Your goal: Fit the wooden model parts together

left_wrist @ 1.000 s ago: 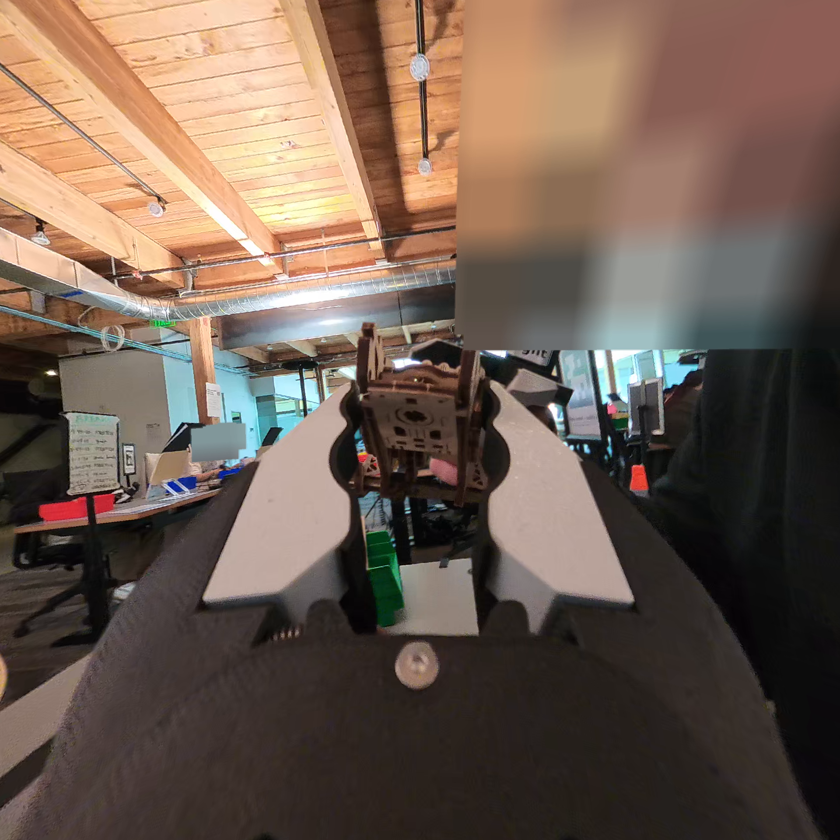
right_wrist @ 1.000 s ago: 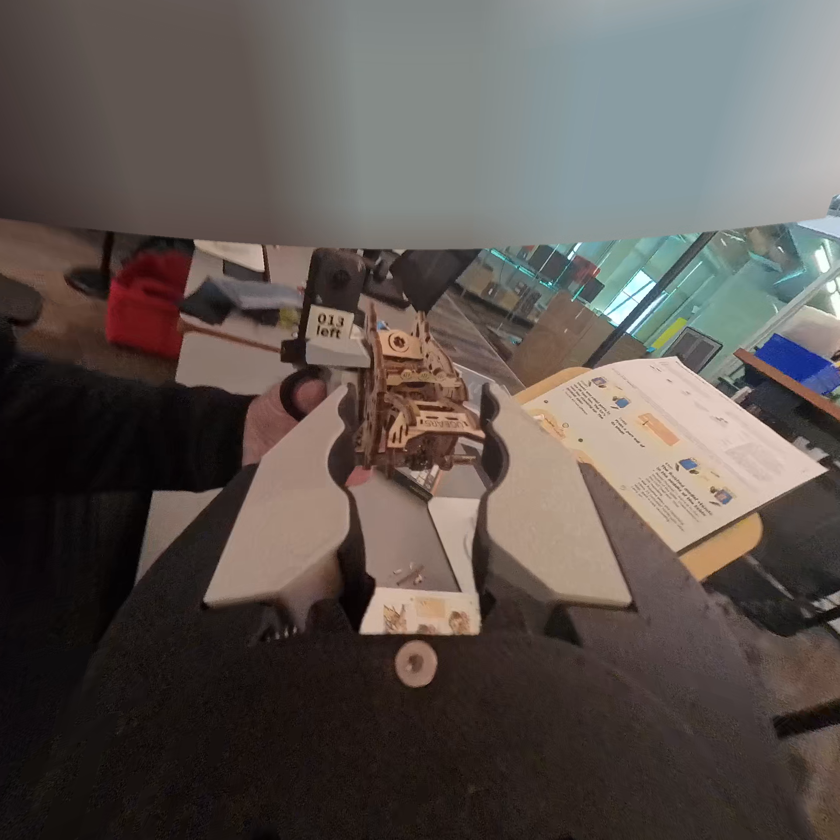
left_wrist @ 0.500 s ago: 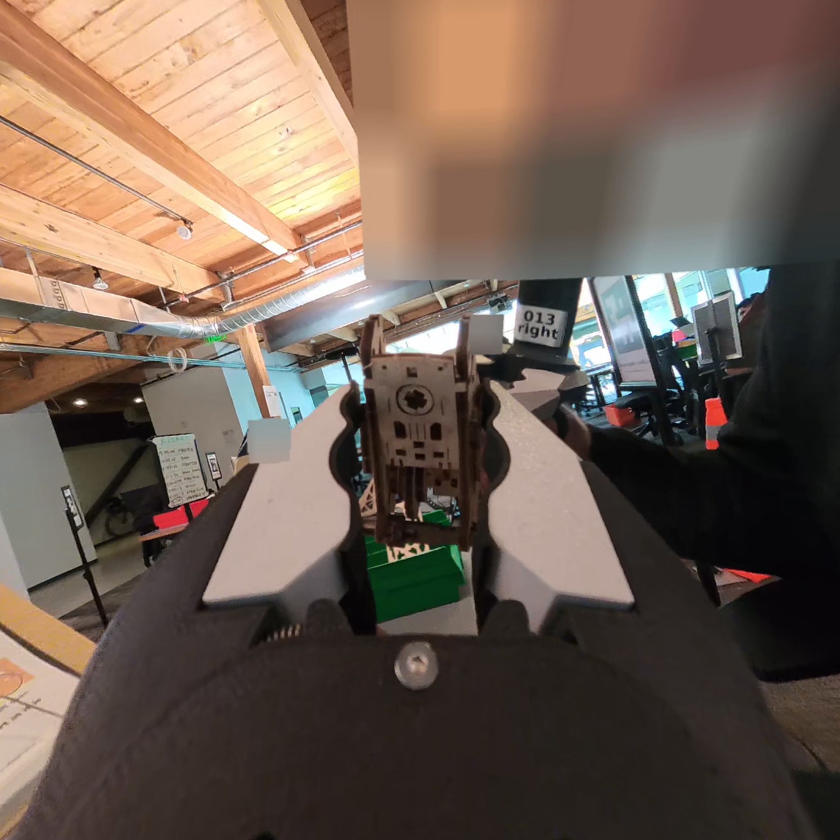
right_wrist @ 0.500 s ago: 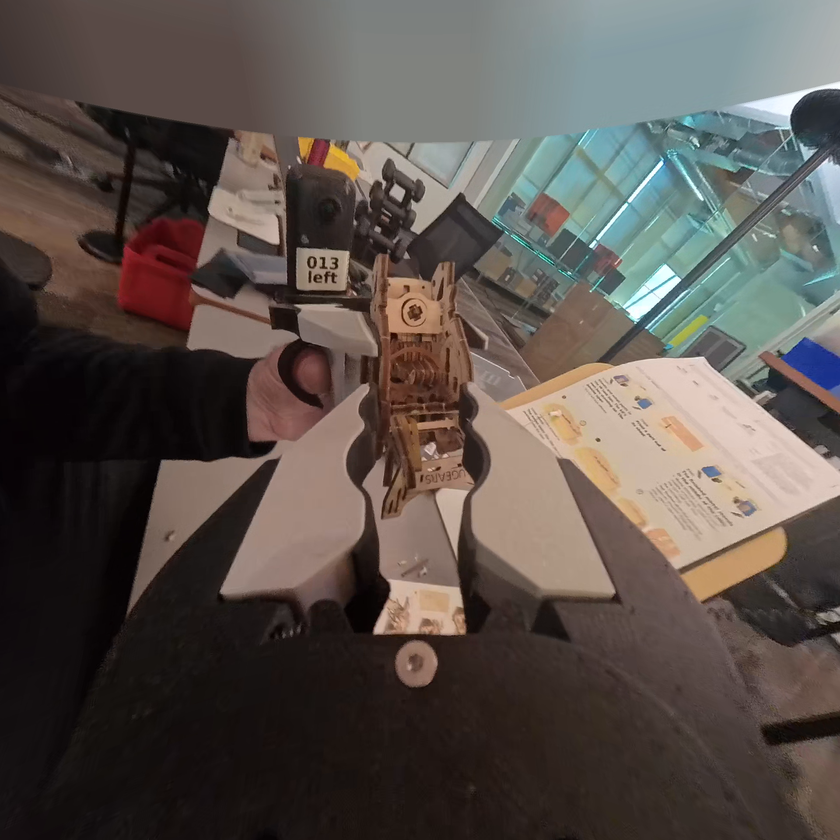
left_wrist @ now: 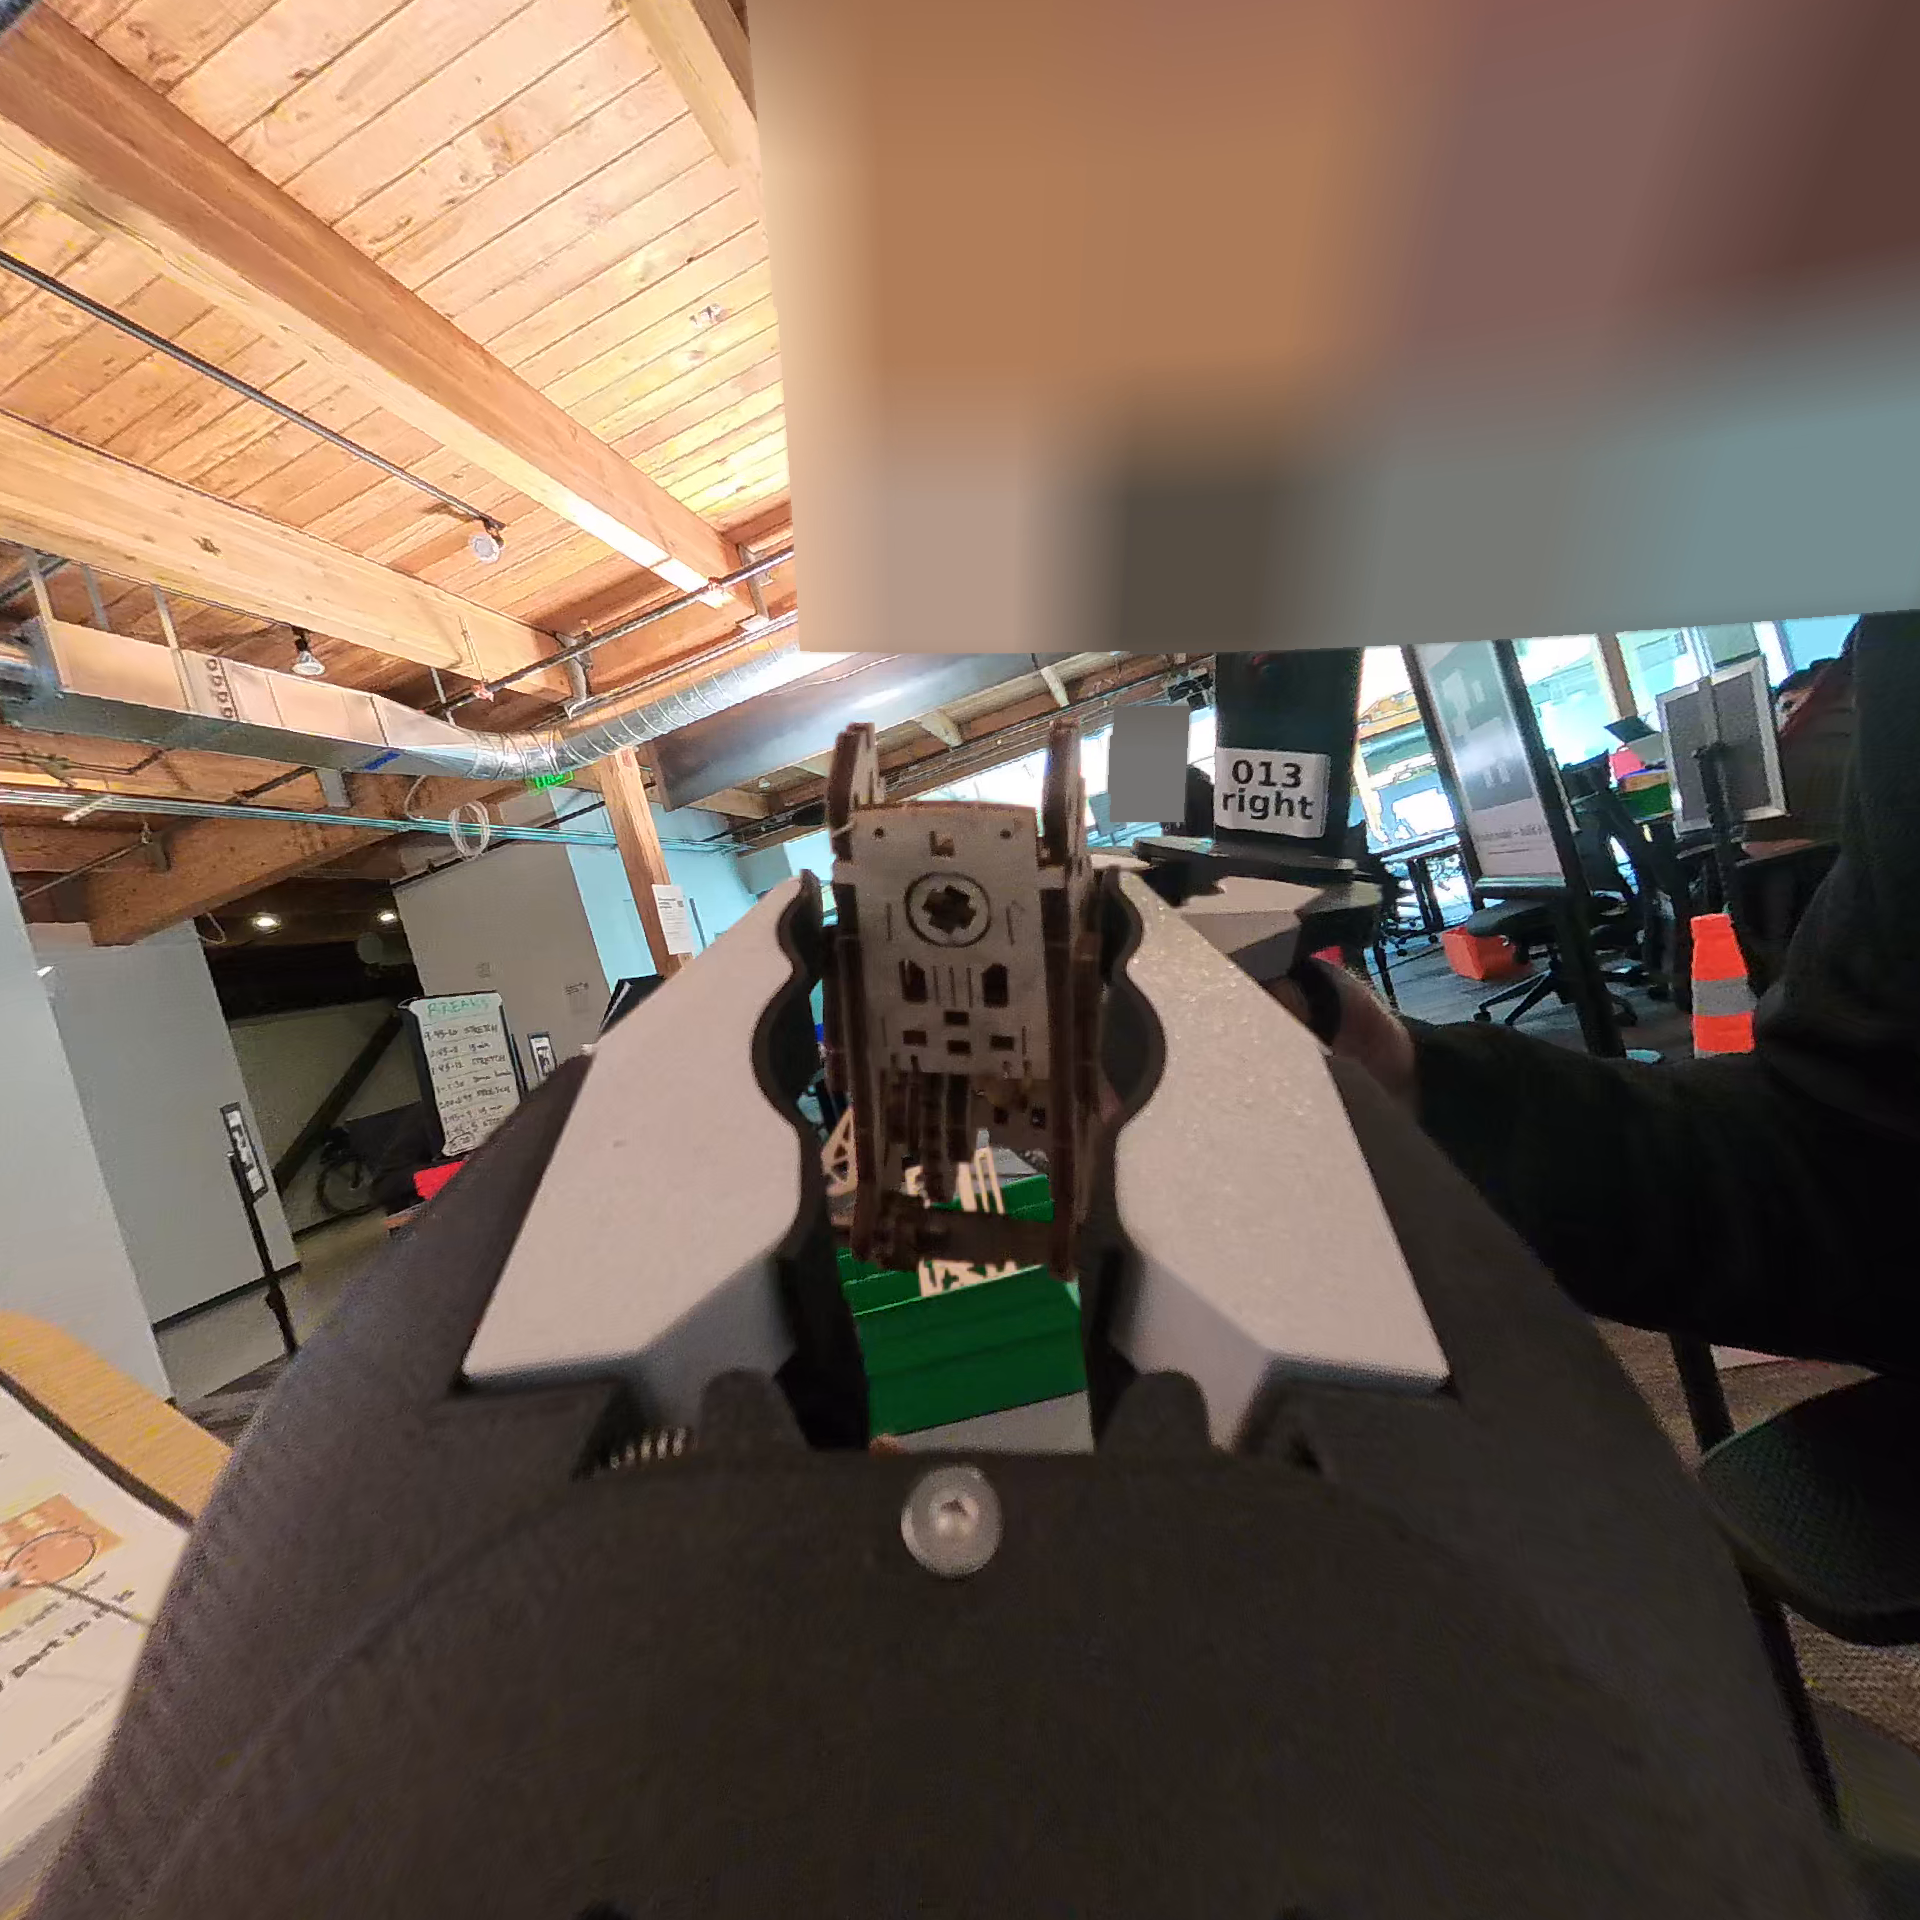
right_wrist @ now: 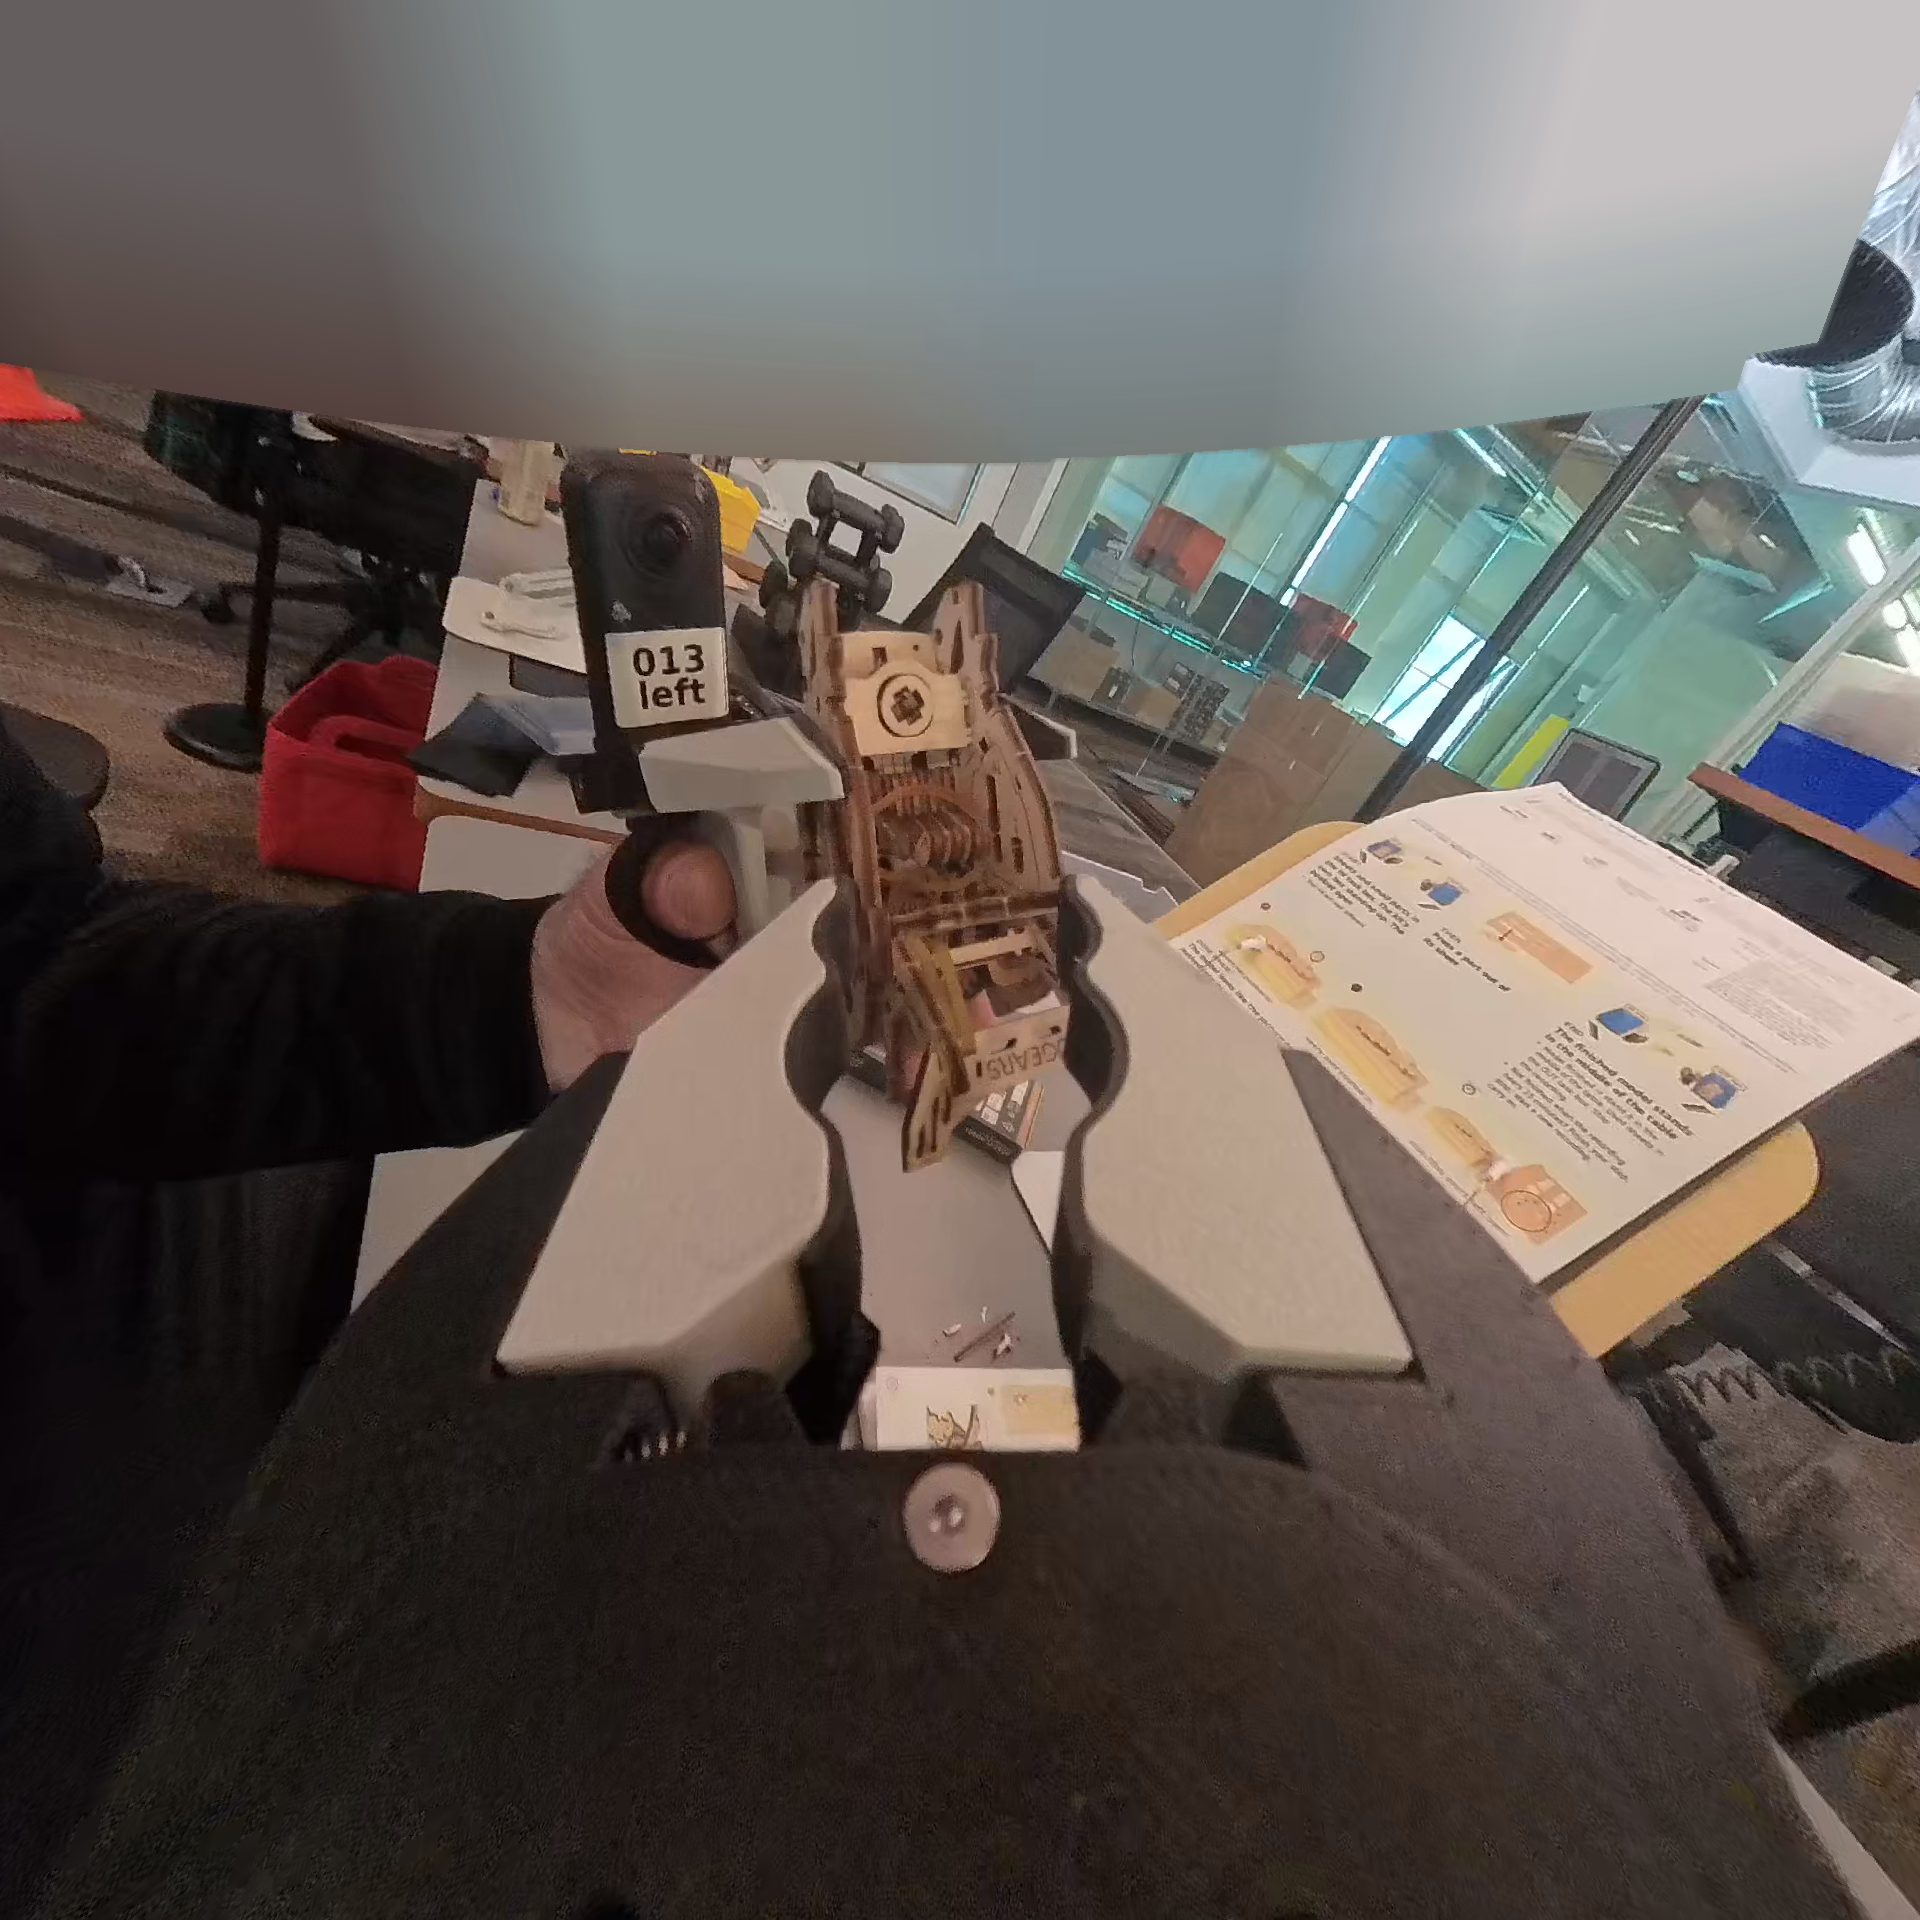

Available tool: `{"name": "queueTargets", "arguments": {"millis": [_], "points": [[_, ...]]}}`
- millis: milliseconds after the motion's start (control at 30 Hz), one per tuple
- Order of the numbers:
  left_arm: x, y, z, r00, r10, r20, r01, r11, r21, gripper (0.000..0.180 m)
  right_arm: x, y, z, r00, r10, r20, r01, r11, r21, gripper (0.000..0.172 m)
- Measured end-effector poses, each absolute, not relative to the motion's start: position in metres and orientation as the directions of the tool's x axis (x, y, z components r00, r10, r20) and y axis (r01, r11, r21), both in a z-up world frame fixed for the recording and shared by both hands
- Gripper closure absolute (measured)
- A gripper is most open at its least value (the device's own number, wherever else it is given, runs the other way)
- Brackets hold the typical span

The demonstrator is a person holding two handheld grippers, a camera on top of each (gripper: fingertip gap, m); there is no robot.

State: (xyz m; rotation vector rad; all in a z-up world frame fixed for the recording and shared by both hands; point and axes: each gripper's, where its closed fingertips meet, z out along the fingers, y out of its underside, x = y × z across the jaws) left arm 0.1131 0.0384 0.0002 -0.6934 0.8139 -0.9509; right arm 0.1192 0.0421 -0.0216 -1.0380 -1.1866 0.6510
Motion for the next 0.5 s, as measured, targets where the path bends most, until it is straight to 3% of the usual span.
{"name": "queueTargets", "arguments": {"millis": [500], "points": [[0.1152,0.0369,0.0002,0.367,-0.876,-0.313,0.393,0.452,-0.801,0.130,0.1175,0.0426,-0.0265,0.257,0.891,0.374,0.081,0.366,-0.927,0.137]]}}
